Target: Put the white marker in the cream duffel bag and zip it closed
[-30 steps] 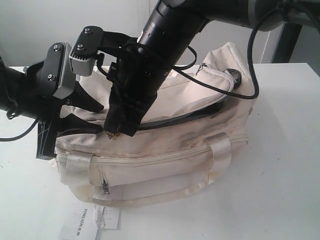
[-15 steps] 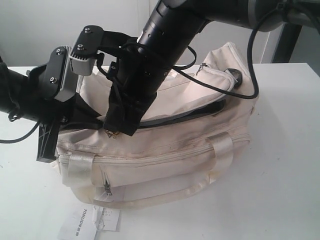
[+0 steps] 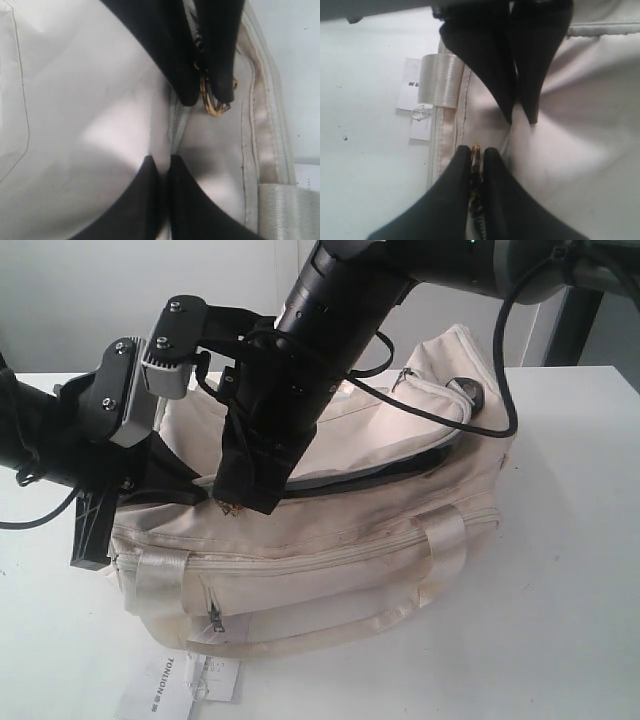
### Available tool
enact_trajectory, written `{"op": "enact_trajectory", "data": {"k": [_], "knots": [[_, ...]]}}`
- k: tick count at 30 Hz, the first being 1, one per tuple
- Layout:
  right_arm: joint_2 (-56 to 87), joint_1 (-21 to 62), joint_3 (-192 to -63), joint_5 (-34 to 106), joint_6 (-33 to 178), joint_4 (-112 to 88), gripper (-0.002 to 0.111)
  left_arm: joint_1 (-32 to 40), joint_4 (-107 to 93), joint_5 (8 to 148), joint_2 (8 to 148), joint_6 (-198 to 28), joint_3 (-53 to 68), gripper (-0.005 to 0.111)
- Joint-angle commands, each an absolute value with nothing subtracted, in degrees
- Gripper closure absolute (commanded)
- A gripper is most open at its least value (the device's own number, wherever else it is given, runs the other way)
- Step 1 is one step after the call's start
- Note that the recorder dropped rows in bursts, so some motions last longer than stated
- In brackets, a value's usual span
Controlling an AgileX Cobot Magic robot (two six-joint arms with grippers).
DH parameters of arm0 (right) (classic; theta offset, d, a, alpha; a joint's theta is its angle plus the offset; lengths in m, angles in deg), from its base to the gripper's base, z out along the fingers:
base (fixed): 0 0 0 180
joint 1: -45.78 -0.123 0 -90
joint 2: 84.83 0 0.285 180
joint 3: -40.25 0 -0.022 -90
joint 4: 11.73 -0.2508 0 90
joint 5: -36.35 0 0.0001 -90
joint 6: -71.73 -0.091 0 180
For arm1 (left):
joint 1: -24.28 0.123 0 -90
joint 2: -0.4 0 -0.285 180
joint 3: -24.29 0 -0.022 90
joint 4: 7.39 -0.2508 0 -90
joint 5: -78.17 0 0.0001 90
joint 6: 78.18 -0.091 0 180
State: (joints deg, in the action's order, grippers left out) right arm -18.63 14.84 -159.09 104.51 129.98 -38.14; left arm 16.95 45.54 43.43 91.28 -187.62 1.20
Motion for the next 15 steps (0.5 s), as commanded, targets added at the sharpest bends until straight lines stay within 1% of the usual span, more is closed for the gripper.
{"op": "enact_trajectory", "data": {"k": [1, 15], "knots": [[-17.89, 15.54, -159.03, 106.31, 130.4, -36.09, 0.108, 16.83, 44.42, 43.55, 91.47, -186.92, 0.88, 0.107], [-17.09, 15.54, -159.03, 106.31, 128.29, -32.5, 0.108, 16.94, 44.18, 43.77, 91.47, -186.79, 0.88, 0.107]]}}
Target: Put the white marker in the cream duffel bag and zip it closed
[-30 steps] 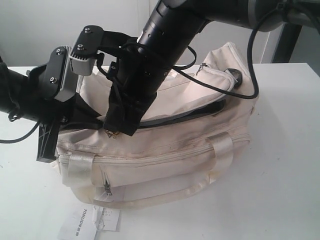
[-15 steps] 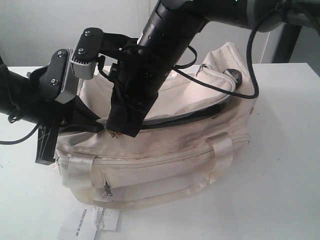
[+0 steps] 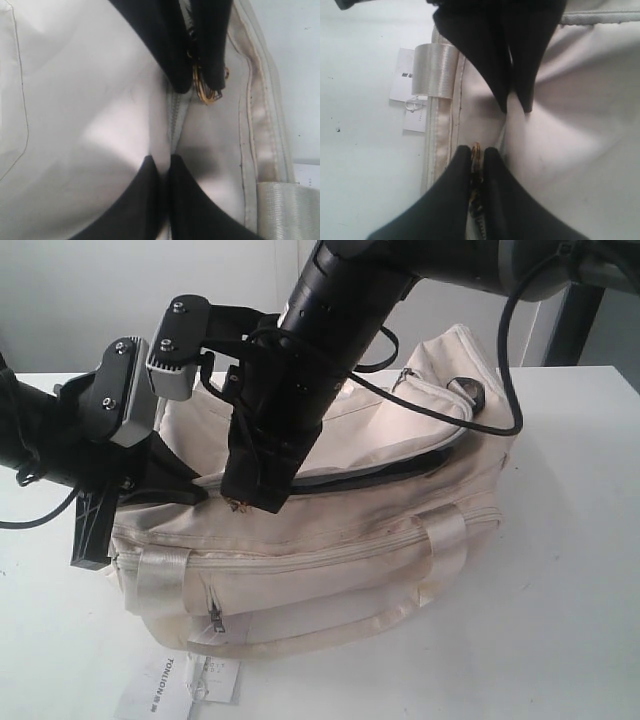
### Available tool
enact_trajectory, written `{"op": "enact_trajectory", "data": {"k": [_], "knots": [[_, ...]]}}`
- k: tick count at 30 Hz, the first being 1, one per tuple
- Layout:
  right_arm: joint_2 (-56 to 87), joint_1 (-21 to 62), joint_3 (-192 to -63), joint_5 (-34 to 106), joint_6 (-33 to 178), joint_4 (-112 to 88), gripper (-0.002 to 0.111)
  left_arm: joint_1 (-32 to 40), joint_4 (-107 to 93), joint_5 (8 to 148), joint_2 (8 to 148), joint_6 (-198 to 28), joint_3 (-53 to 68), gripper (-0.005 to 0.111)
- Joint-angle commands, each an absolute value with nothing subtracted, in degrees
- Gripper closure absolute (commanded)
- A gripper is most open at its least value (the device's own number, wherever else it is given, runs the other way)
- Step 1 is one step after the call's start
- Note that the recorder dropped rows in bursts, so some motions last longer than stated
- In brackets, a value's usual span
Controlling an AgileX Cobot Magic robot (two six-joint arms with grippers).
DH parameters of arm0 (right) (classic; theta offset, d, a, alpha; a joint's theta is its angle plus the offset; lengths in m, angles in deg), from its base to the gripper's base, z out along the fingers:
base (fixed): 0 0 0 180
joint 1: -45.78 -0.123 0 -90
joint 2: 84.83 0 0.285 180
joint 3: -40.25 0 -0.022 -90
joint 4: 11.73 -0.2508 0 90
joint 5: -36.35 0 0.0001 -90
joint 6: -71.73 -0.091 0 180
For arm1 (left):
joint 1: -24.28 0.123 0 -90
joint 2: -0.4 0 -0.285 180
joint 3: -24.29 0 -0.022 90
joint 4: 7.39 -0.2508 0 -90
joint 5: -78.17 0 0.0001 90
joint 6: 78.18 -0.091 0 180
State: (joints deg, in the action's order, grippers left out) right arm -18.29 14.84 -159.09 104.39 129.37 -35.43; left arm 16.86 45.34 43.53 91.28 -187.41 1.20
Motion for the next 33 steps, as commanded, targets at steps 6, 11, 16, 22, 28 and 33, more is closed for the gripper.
{"op": "enact_trajectory", "data": {"k": [6, 11, 16, 22, 28, 33], "knots": [[-16.62, 15.62, -159.03, 106.31, 128.04, -32.03, 0.108, 16.94, 44.04, 43.82, 91.47, -186.79, 0.88, 0.107], [-16.48, 15.62, -159.03, 106.31, 127.92, -32.03, 0.108, 16.94, 44.04, 43.82, 91.47, -186.79, 0.88, 0.107], [-16.37, 15.62, -157.42, 106.31, 127.92, -31.0, 0.108, 16.94, 44.04, 43.82, 91.47, -186.79, 0.88, 0.107], [-16.06, 16.13, -156.25, 106.31, 128.13, -30.62, 0.108, 16.94, 43.88, 43.82, 91.47, -186.68, 0.88, 0.107], [-15.1, 19.44, -156.25, 106.31, 127.39, -31.38, 0.108, 16.94, 41.27, 43.91, 90.19, -184.7, 0.88, 0.107], [-15.1, 19.55, -153.83, 106.31, 126.87, -31.41, 0.108, 17.78, 38.55, 46.0, 90.19, -180.51, 0.88, 0.107]]}}
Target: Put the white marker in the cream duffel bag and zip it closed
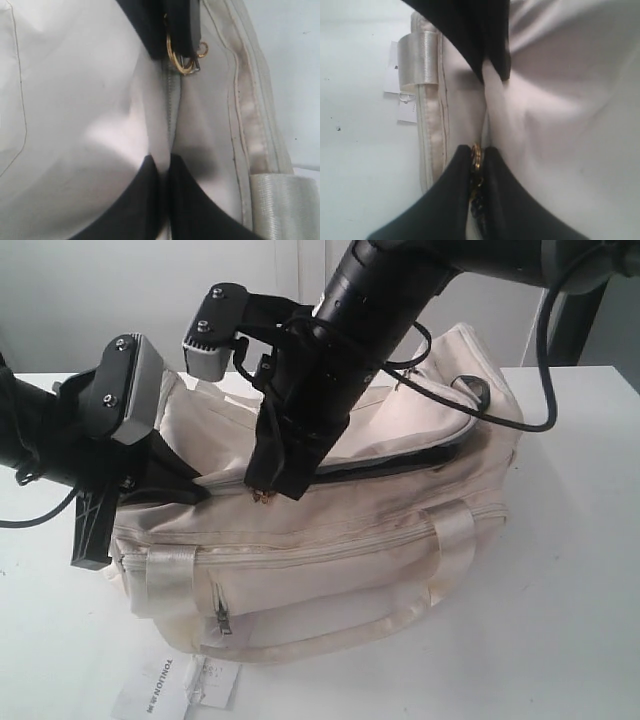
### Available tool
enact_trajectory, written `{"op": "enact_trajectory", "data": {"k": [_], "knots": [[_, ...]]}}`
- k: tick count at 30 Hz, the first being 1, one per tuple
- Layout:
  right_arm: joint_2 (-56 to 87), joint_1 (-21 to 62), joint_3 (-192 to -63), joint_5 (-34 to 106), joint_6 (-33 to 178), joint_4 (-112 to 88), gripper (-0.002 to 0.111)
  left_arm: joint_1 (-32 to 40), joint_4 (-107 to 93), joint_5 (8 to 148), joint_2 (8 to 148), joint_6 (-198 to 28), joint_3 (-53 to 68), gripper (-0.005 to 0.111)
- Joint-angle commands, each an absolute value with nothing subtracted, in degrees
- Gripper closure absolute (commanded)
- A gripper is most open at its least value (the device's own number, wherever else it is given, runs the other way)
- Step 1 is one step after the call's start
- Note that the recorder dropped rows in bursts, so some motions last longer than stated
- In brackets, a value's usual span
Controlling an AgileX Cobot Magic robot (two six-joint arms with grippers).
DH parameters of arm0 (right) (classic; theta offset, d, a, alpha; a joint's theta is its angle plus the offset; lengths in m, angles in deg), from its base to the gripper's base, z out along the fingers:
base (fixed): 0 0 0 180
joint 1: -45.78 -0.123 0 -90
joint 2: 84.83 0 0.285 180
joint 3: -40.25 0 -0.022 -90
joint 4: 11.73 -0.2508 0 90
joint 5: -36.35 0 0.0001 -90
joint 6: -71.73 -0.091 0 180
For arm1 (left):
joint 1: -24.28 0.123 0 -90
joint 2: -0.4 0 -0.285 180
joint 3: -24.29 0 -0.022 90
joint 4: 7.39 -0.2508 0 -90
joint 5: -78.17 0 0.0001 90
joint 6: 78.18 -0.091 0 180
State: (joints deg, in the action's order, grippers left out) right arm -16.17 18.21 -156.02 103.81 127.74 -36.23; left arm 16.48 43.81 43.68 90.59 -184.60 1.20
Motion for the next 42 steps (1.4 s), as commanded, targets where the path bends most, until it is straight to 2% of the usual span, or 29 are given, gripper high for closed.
{"op": "enact_trajectory", "data": {"k": [1, 10, 28, 42], "knots": [[-15.1, 19.55, -153.22, 106.31, 126.73, -32.29, 0.108, 18.44, 37.68, 46.52, 90.19, -179.01, 0.88, 0.107], [-15.1, 19.55, -153.1, 106.31, 135.03, -42.39, 0.108, 19.15, 37.44, 46.77, 90.19, -179.66, 0.88, 0.107], [-13.59, 19.66, -153.1, 106.31, 136.02, -36.06, 0.108, 19.15, 34.8, 46.67, 90.19, -179.42, 0.88, 0.107], [-13.21, 22.94, -153.1, 106.31, 135.8, -35.43, 0.108, 19.15, 34.77, 46.78, 90.19, -179.43, 0.88, 0.107]]}}
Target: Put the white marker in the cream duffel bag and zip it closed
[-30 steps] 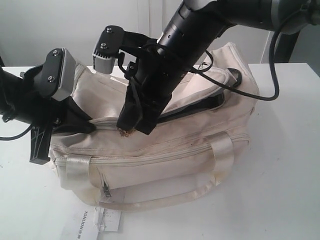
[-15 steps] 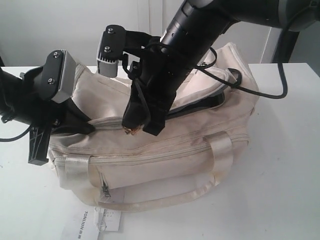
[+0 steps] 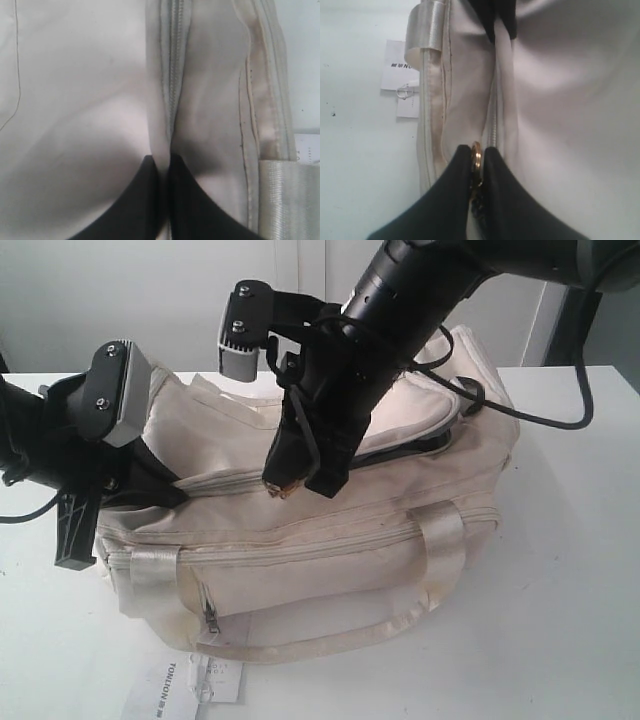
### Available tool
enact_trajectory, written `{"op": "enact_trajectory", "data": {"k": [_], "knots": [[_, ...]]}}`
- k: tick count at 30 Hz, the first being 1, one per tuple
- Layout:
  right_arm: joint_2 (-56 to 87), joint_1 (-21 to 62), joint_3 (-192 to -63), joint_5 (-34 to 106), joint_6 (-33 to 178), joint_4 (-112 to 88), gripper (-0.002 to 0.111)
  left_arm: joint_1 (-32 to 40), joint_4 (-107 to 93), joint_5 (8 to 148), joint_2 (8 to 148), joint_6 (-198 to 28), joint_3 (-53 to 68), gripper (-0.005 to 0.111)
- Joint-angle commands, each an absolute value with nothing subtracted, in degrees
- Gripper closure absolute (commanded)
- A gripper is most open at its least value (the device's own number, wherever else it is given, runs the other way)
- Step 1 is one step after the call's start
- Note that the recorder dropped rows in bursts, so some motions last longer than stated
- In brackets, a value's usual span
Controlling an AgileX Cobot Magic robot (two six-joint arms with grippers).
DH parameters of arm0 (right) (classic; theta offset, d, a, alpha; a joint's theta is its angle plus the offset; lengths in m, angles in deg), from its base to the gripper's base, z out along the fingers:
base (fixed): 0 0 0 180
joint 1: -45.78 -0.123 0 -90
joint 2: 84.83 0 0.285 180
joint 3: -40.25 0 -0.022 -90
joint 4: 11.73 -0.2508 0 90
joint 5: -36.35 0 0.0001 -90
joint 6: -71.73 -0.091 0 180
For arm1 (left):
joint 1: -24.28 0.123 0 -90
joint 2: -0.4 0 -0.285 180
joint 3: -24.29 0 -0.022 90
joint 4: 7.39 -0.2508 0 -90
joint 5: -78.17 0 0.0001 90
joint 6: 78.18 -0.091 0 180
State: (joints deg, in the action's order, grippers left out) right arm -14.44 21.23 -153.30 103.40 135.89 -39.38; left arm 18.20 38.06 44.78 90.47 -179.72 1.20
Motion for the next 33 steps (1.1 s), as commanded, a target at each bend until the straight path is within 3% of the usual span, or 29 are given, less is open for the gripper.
{"op": "enact_trajectory", "data": {"k": [1, 33], "knots": [[-13.21, 23.05, -153.1, 106.31, 135.8, -35.43, 0.108, 19.15, 34.77, 46.78, 90.19, -179.43, 0.88, 0.107], [-10.77, 31.09, -148.27, 106.31, 136.43, -35.51, 0.108, 19.15, 34.67, 46.89, 90.19, -179.43, 0.88, 0.107]]}}
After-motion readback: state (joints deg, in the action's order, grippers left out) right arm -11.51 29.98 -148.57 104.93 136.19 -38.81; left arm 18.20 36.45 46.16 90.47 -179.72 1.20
